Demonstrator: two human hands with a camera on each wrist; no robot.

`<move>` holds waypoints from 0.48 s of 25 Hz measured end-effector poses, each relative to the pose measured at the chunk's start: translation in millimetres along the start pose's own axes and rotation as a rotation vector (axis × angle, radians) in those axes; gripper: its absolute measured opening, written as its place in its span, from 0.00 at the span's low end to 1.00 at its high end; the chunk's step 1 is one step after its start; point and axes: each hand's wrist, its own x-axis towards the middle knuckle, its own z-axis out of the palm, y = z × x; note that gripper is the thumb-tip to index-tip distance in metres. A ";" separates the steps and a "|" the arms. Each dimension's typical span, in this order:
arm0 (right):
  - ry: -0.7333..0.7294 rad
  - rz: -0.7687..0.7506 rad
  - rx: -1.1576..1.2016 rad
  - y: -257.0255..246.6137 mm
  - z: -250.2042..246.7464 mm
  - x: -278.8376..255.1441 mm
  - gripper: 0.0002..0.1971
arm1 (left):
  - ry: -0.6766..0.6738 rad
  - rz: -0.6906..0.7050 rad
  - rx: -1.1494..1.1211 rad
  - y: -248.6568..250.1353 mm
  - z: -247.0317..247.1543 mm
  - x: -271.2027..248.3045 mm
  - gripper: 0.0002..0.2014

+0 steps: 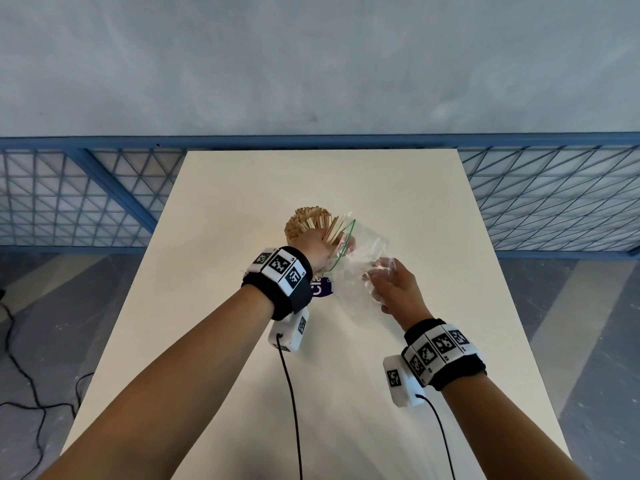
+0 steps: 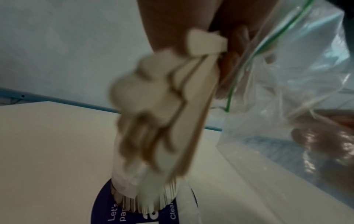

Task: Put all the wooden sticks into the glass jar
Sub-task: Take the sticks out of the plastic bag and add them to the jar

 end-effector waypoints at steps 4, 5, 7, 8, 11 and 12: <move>0.000 -0.015 -0.027 -1.9 3.8 -3.4 0.10 | 0.097 0.057 0.001 4.1 -0.2 -3.5 0.22; 0.004 -0.020 -0.028 -0.2 3.1 -3.7 0.09 | 0.124 0.055 -0.080 5.7 -0.9 -4.3 0.23; 0.003 -0.016 -0.002 4.0 2.1 -3.1 0.09 | 0.138 0.061 -0.154 6.1 -2.2 -4.7 0.22; 0.004 -0.005 0.010 6.0 1.4 -3.0 0.10 | 0.121 0.053 -0.111 4.8 -2.0 -4.6 0.19; 0.023 0.005 0.062 8.8 0.1 -1.5 0.12 | 0.057 0.031 -0.086 -0.9 1.6 -1.3 0.08; 0.026 -0.004 0.076 8.2 -0.1 -1.6 0.11 | 0.066 0.029 -0.108 -1.1 3.9 -2.5 0.08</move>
